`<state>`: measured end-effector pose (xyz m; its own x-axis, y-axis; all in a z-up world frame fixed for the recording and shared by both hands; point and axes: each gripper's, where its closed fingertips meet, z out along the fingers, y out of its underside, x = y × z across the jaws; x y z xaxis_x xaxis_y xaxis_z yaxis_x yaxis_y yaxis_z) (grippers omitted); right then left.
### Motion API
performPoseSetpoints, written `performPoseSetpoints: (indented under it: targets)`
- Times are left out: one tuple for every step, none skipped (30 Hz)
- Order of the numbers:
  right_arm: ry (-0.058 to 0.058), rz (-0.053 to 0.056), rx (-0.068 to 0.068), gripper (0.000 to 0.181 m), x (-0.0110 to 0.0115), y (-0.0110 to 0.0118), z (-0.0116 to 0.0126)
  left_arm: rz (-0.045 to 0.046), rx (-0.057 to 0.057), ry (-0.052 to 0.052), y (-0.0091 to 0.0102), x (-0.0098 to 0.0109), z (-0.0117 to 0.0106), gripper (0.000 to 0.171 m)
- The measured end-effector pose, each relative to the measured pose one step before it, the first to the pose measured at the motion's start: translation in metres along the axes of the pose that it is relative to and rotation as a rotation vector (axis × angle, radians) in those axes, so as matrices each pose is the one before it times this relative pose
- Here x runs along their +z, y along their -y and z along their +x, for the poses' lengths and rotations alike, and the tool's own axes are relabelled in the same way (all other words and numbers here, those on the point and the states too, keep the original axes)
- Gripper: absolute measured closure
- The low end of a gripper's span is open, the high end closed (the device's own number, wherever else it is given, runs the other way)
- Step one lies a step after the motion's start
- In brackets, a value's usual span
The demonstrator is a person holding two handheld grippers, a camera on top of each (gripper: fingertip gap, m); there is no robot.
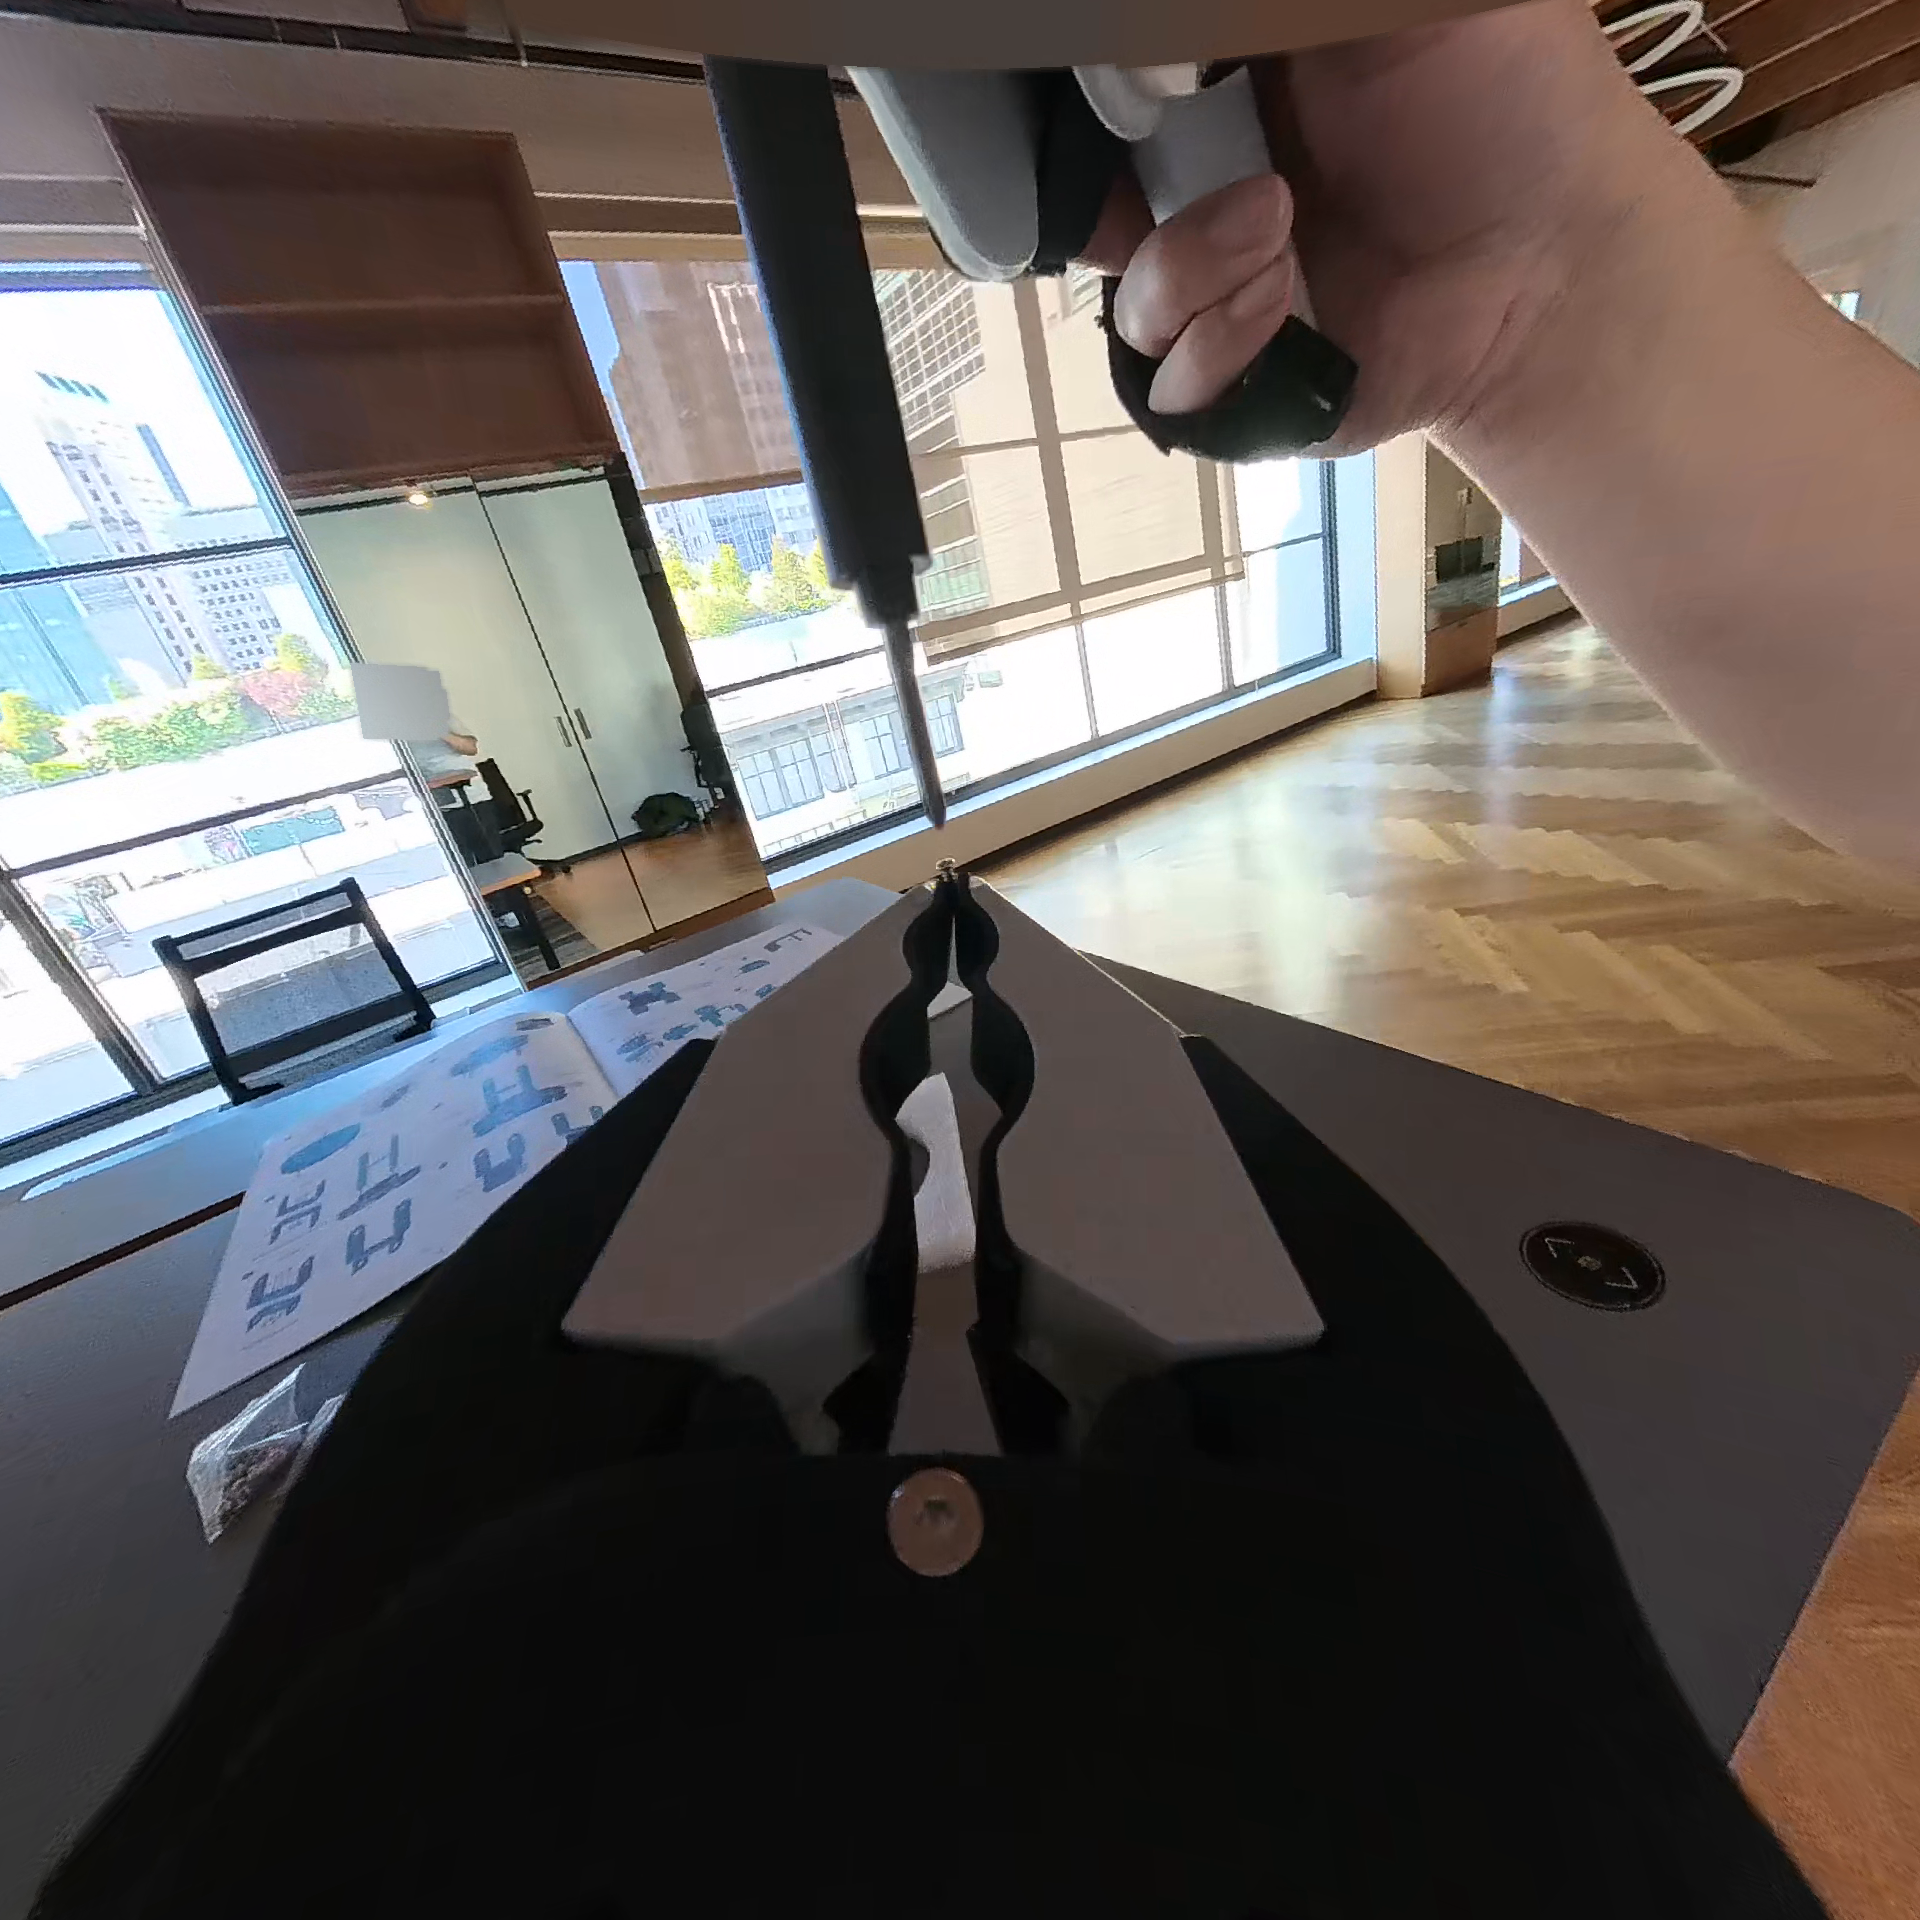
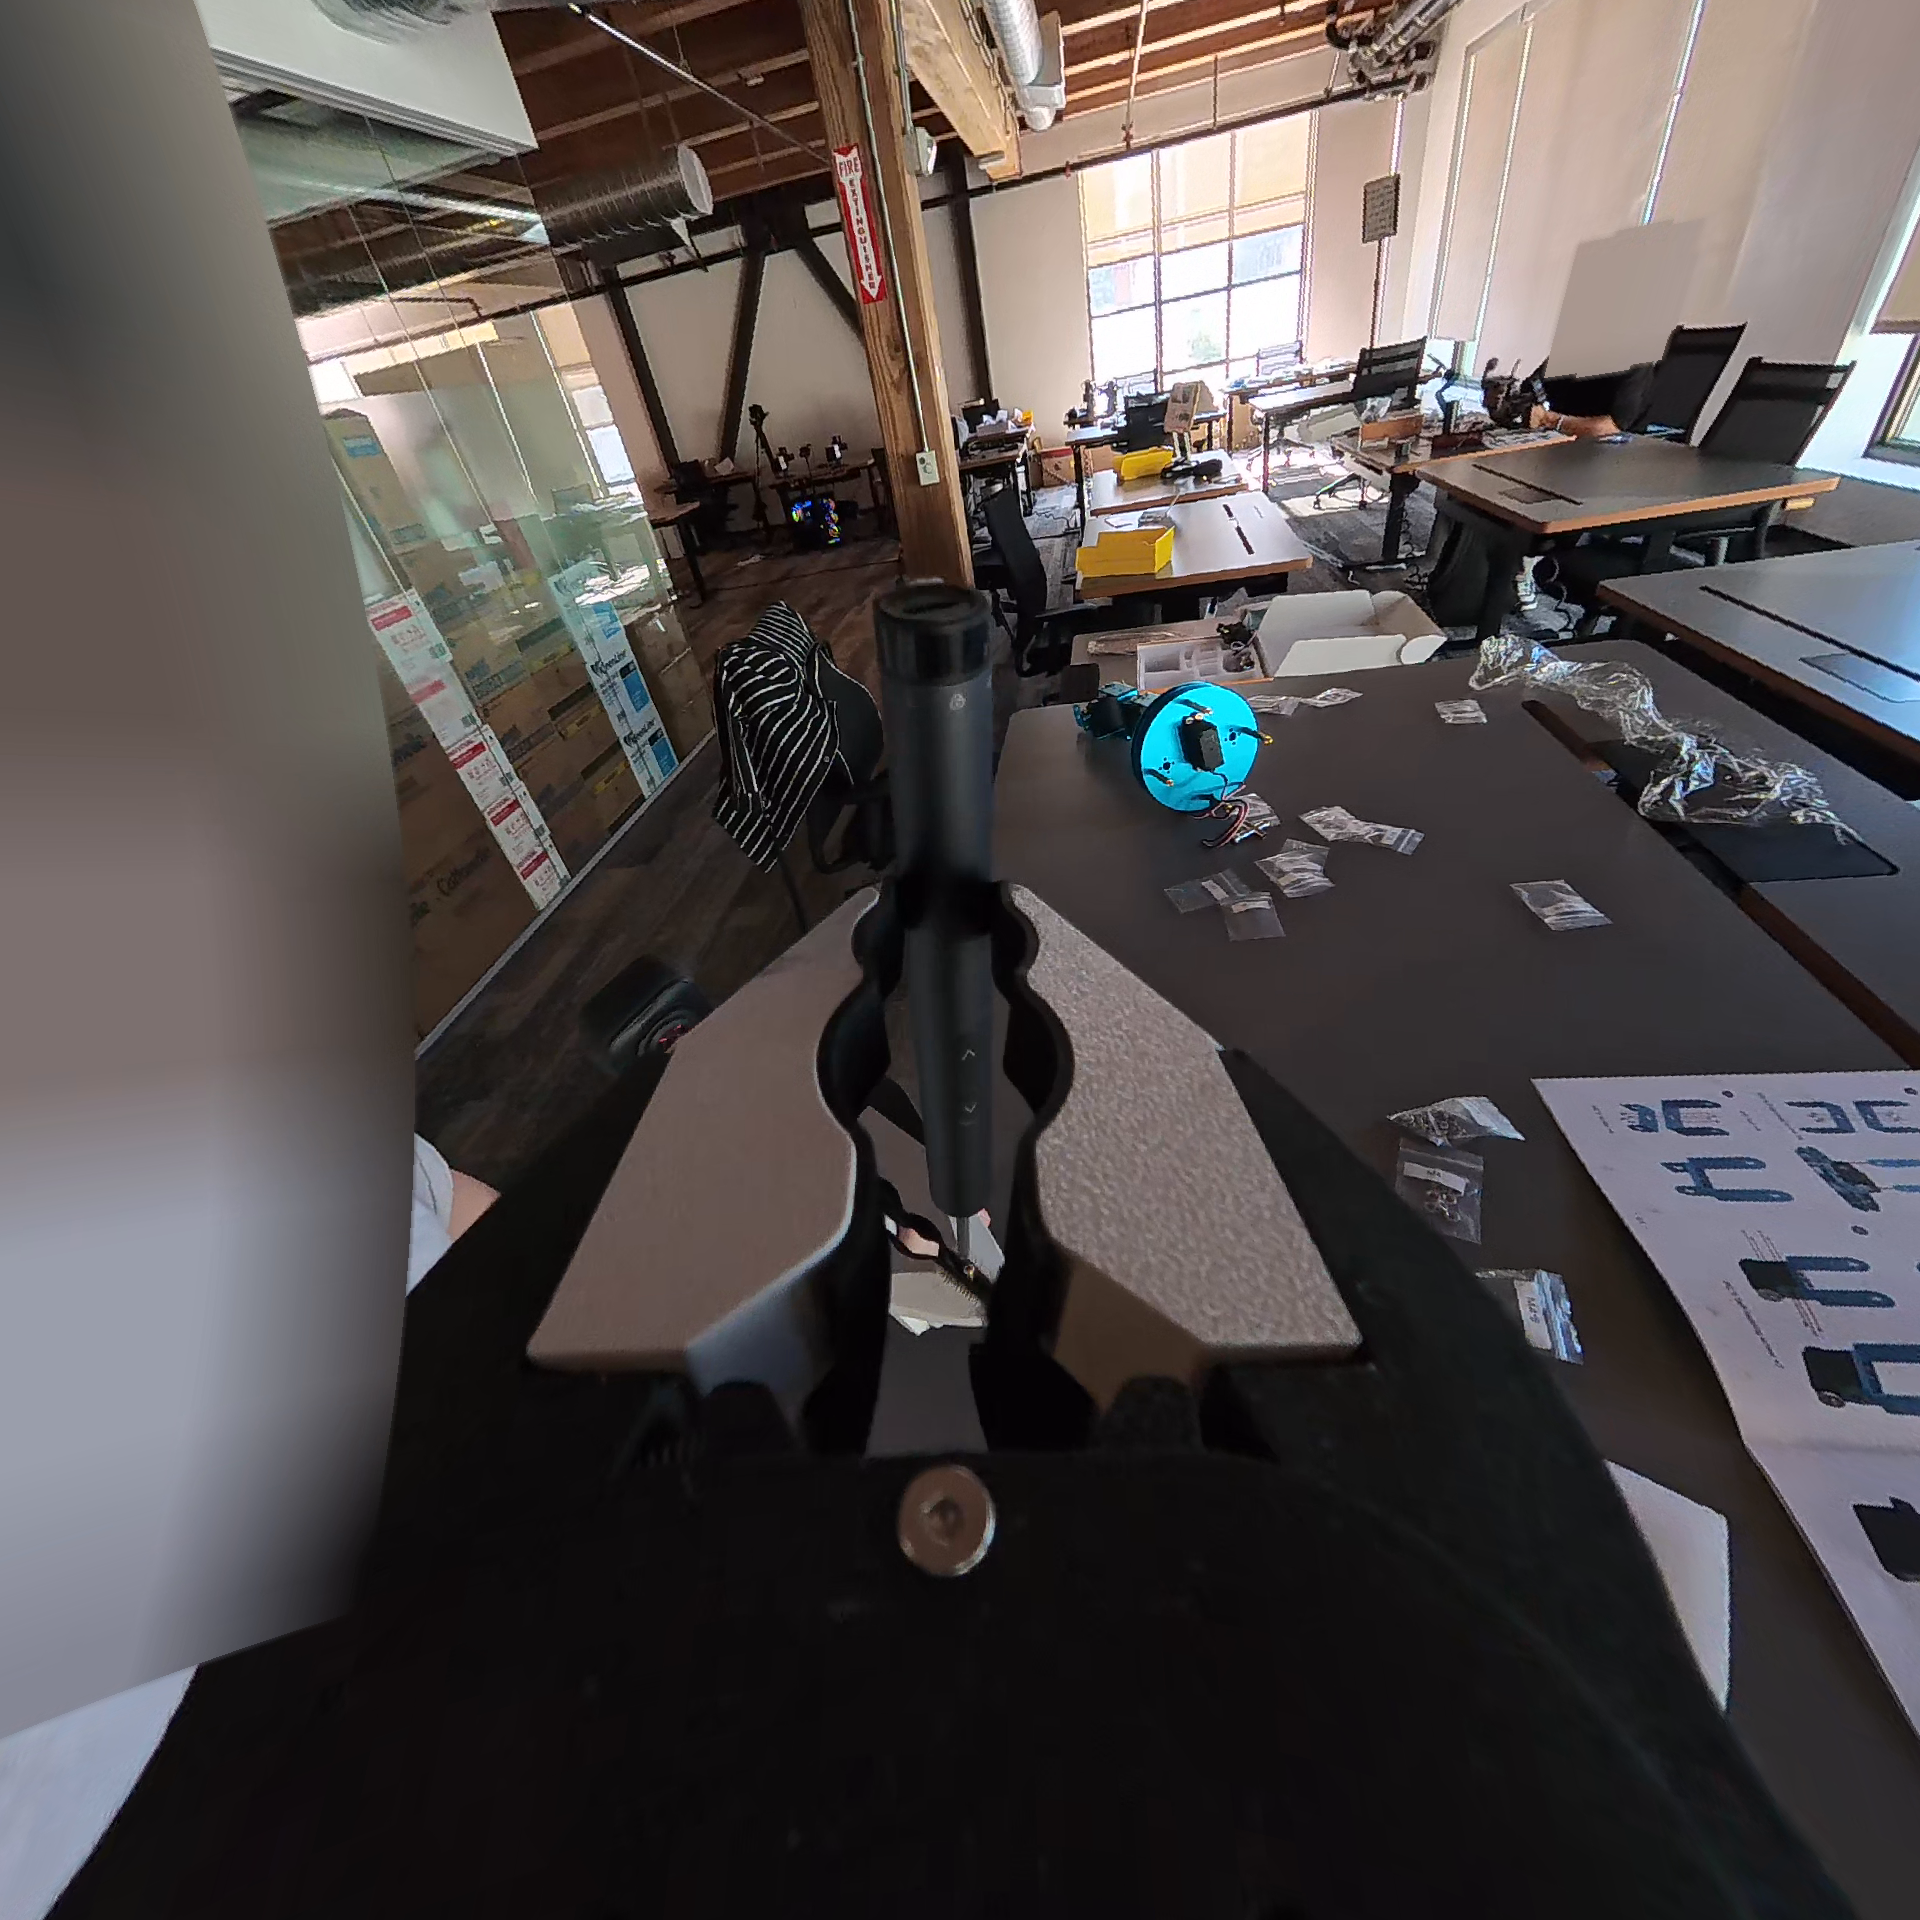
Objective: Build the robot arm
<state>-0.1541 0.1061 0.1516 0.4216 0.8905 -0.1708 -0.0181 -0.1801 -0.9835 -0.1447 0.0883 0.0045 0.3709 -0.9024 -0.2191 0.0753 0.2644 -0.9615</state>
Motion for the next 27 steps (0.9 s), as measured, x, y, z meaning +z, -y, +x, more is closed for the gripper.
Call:
performPoseSetpoints:
  targets:
    - [0.0004, -0.0013, 0.0014, 0.165, -0.00025, -0.00074, 0.00026, 0.00147, -0.0034, -0.0048, 0.00063, 0.00083, 0.00106, 0.171]
    - [0.0005, -0.0018, 0.0020, 0.165, -0.00025, -0.00069, 0.00027, 0.00209, -0.0022, -0.0015, 0.00071, 0.00042, 0.00057, 0.171]
    - [0.0012, 0.0002, 0.0014, 0.165, -0.00019, -0.00040, 0.00025, 0.00372, 0.0025, 0.0009, 0.00097, 0.00035, 0.00038, 0.171]
    - [0.0014, -0.0031, 0.0026, 0.165, -0.00029, -0.00085, 0.00020, -0.00005, 0.0034, 0.0001, 0.00043, 0.00028, 0.00050, 0.171]
    - [0.0015, -0.0029, 0.0009, 0.165, -0.00029, -0.00066, 0.00004, -0.00174, 0.0017, 0.0024, -0.00008, 0.00022, 0.00007, 0.171]
    - [-0.0001, 0.0000, -0.0013, 0.165, -0.00053, -0.00013, 0.00016, 0.00007, -0.0006, -0.0016, -0.00004, 0.00026, 0.00070, 0.171]
    - [-0.0013, 0.0015, -0.0044, 0.165, -0.00070, 0.00020, 0.00018, 0.00408, -0.0002, -0.0039, 0.00048, -0.00009, 0.00122, 0.171]
    - [0.0021, -0.0009, 0.0004, 0.165, -0.00051, -0.00022, -0.00009, 0.00094, 0.0036, 0.0008, 0.00003, 0.00012, 0.00057, 0.171]
    - [0.0033, -0.0032, 0.0032, 0.165, -0.00031, -0.00066, -0.00016, -0.00439, 0.0040, 0.0038, -0.00083, 0.00021, 0.00000, 0.171]
    - [-0.0004, -0.0027, -0.0001, 0.165, -0.00008, -0.00074, 0.00031, -0.00361, 0.0028, -0.0014, -0.00079, 0.00028, 0.00051, 0.171]
    - [-0.0001, -0.0054, 0.0019, 0.165, 0.00007, -0.00104, 0.00040, -0.00477, 0.0044, -0.0029, -0.00096, 0.00029, 0.00064, 0.171]
    - [0.0021, -0.0094, 0.0070, 0.165, 0.00034, -0.00141, 0.00046, -0.01034, 0.0128, 0.0019, -0.00171, 0.00017, 0.00002, 0.171]
    - [-0.0006, -0.0133, 0.0069, 0.165, 0.00053, -0.00178, 0.00093, -0.01543, 0.0236, 0.0081, -0.00217, 0.00009, -0.00067, 0.171]
    - [-0.0087, -0.0099, -0.0001, 0.165, 0.00061, -0.00120, 0.00148, -0.01834, 0.0285, 0.0135, -0.00210, 0.00009, -0.00101, 0.171]
    - [-0.0130, -0.0087, -0.0067, 0.165, 0.00081, -0.00102, 0.00136, -0.02156, 0.0286, 0.0151, -0.00202, 0.00018, -0.00111, 0.171]
    - [-0.0146, -0.0094, -0.0132, 0.165, 0.00094, -0.00112, 0.00059, -0.02401, 0.0307, 0.0150, -0.00227, 0.00044, -0.00090, 0.171]
    - [-0.0073, -0.0113, -0.0196, 0.165, 0.00130, -0.00128, -0.00118, -0.01987, 0.0335, 0.0070, -0.00182, 0.00043, 0.00037, 0.171]
    - [0.0042, -0.0151, -0.0215, 0.165, 0.00133, -0.00150, -0.00287, -0.01413, 0.0324, -0.0024, -0.00120, 0.00052, 0.00173, 0.171]
    - [0.0086, -0.0147, -0.0151, 0.165, 0.00138, -0.00142, -0.00300, -0.00797, 0.0236, -0.0090, -0.00057, 0.00040, 0.00265, 0.171]
    - [0.0091, -0.0100, -0.0044, 0.165, 0.00111, -0.00085, -0.00169, 0.00150, 0.0091, -0.0196, 0.00060, 0.00011, 0.00365, 0.171]
    - [0.0153, -0.0096, 0.0050, 0.165, 0.00089, -0.00120, -0.00123, 0.00613, -0.0055, -0.0308, 0.00093, -0.00014, 0.00454, 0.171]
    - [0.0189, -0.0057, 0.0082, 0.165, 0.00064, -0.00105, -0.00119, -0.00034, -0.0177, -0.0215, -0.00012, 0.00000, 0.00241, 0.171]
    - [0.0083, -0.0032, 0.0099, 0.165, 0.00017, -0.00105, 0.00065, -0.00593, -0.0198, -0.0105, -0.00119, -0.00002, 0.00038, 0.171]
    - [-0.0035, 0.0028, 0.0006, 0.165, -0.00009, -0.00032, 0.00160, -0.00494, -0.0147, -0.0021, -0.00102, -0.00055, -0.00071, 0.171]
    - [-0.0012, 0.0049, -0.0043, 0.165, -0.00027, -0.00008, 0.00034, -0.00010, -0.0081, 0.0010, -0.00043, -0.00068, -0.00084, 0.171]
    - [0.0018, 0.0054, -0.0026, 0.165, -0.00022, 0.00019, -0.00037, 0.00296, -0.0067, 0.0006, 0.00004, -0.00080, -0.00056, 0.171]
    - [-0.0003, 0.0062, -0.0020, 0.165, -0.00010, 0.00041, -0.00016, 0.00321, -0.0094, 0.0006, 0.00020, -0.00071, -0.00062, 0.171]
